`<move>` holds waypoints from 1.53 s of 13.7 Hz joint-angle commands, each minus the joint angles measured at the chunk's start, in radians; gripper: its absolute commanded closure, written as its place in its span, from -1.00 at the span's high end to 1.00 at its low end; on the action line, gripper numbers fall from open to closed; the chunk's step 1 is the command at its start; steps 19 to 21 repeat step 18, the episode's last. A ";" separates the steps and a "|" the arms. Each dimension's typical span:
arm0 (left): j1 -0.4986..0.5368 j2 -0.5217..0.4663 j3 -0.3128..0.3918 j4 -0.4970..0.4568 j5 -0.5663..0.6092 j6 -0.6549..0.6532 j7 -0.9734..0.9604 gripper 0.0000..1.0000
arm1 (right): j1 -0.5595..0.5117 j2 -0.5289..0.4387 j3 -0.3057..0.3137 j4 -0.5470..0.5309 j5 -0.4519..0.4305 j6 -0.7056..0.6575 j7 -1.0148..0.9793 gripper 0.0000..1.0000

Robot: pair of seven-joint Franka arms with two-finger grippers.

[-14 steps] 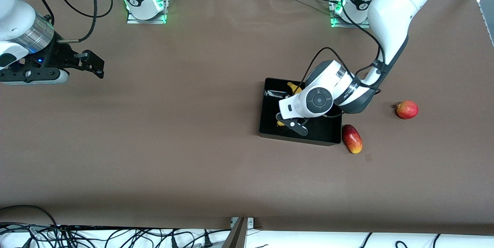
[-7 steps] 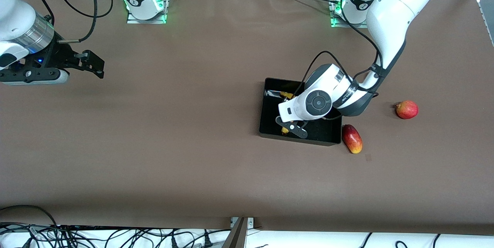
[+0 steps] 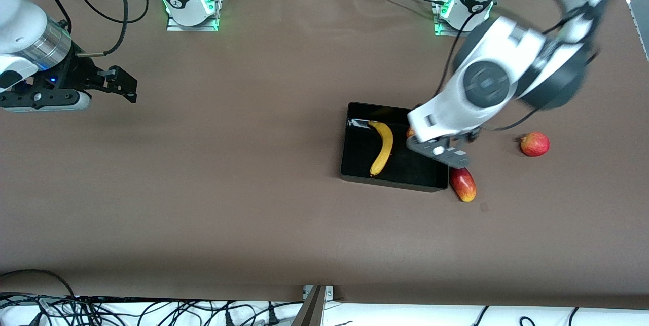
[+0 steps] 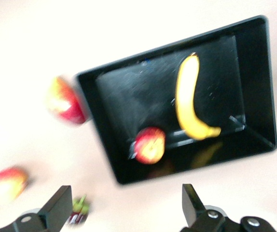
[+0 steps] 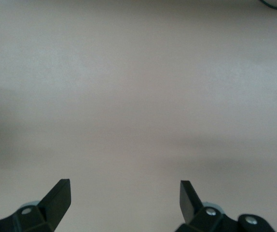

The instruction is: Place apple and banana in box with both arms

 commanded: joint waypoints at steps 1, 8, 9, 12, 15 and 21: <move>-0.002 -0.064 0.072 0.077 -0.030 -0.085 -0.001 1.00 | -0.005 -0.003 0.005 0.008 -0.007 -0.011 0.002 1.00; -0.085 -0.486 0.505 -0.372 -0.285 0.128 0.085 1.00 | -0.005 -0.002 0.004 0.008 -0.007 -0.009 0.003 1.00; -0.083 -0.497 0.509 -0.398 -0.290 0.148 0.125 1.00 | -0.005 -0.002 0.004 0.008 -0.007 -0.009 0.003 1.00; -0.103 -0.507 0.532 -0.409 -0.287 0.148 0.120 1.00 | -0.005 -0.002 0.004 0.008 -0.007 -0.009 0.003 1.00; -0.137 -0.514 0.588 -0.423 -0.288 0.148 0.114 1.00 | -0.005 -0.002 0.004 0.008 -0.007 -0.009 0.003 1.00; -0.138 -0.519 0.588 -0.429 -0.288 0.148 0.113 1.00 | -0.005 -0.002 0.004 0.008 -0.007 -0.009 0.003 1.00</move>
